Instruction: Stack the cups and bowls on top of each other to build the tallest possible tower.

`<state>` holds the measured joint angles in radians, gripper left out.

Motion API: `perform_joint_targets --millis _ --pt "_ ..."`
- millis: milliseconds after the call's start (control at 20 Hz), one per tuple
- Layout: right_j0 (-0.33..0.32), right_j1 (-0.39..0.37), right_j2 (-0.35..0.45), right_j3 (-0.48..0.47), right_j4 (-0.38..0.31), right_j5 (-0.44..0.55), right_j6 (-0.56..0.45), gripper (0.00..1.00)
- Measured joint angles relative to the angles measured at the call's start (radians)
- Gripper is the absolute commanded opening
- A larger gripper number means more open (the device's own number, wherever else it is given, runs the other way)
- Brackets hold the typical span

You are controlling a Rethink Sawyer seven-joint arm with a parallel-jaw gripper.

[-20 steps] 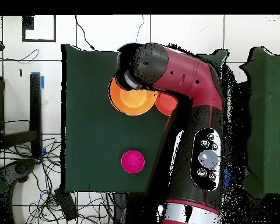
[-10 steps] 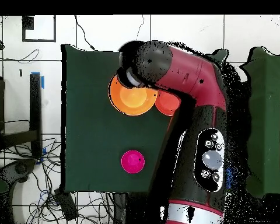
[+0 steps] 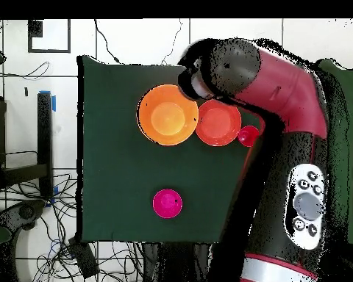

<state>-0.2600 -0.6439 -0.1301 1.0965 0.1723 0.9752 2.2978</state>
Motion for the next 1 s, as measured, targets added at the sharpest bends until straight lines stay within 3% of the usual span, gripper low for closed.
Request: perform_joint_targets --millis 500,1000 --pt "-0.104 0.024 0.018 -0.106 -0.047 0.004 0.000 1.00" --pt "-0.145 0.071 0.043 -0.149 -0.059 0.005 -0.001 1.00"
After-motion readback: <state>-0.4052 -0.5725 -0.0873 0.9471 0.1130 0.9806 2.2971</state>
